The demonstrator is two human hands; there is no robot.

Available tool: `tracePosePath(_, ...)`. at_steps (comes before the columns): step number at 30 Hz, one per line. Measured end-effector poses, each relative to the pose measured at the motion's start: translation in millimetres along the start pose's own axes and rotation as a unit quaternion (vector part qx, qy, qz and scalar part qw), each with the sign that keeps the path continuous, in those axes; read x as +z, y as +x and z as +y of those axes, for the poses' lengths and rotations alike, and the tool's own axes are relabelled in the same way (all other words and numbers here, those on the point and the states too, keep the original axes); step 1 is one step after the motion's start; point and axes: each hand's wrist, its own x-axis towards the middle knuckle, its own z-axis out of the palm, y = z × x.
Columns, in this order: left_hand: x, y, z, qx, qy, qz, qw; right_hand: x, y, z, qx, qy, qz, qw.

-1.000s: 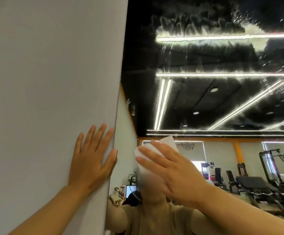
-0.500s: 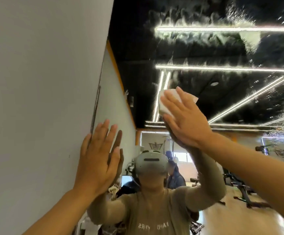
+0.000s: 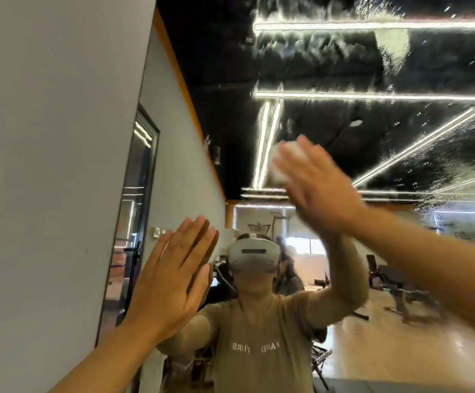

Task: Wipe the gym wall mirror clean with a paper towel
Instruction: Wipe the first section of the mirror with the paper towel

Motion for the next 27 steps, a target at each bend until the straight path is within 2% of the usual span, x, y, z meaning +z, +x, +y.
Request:
tracePosePath(3, 2, -3, 0, 0.001, -0.002, -0.010, 1.000, -17, 15, 66, 0.181, 0.035, -0.019, 0.983)
tracePosePath(6, 6, -6, 4, -0.026, -0.010, 0.001, 1.000, -13, 1, 65, 0.198, 0.056, -0.012, 0.979)
tracePosePath(8, 10, -6, 9, -0.040, -0.009, 0.010, 0.999, -8, -19, 40, 0.144, 0.065, -0.021, 0.987)
tracePosePath(11, 13, -2, 18, -0.053, -0.008, 0.013, 0.999, 1, -65, -5, 0.004, 0.085, -0.040, 0.996)
tracePosePath(15, 16, 4, 31, 0.012, 0.015, -0.027, 0.999, 7, -117, -40, -0.199, 0.068, -0.071, 0.975)
tracePosePath(17, 18, 4, 35, 0.025, 0.014, -0.039, 0.999, 6, -117, -36, -0.250, 0.069, -0.081, 0.962)
tracePosePath(19, 19, 4, 38, 0.022, 0.011, -0.039, 0.999, 6, -104, -21, -0.252, 0.069, -0.077, 0.962)
tracePosePath(21, 20, 4, 41, 0.018, 0.010, -0.033, 0.999, 5, -81, 4, -0.180, 0.061, -0.047, 0.981)
tracePosePath(23, 21, 4, 44, 0.014, 0.006, -0.022, 1.000, -3, -49, 42, -0.024, 0.073, -0.006, 0.997)
tracePosePath(25, 23, 3, 47, 0.008, 0.004, -0.011, 1.000, -13, -23, 80, 0.129, 0.075, 0.015, 0.989)
tracePosePath(27, 25, 3, 51, -0.004, 0.004, -0.001, 1.000, -16, -15, 95, 0.197, 0.082, 0.026, 0.977)
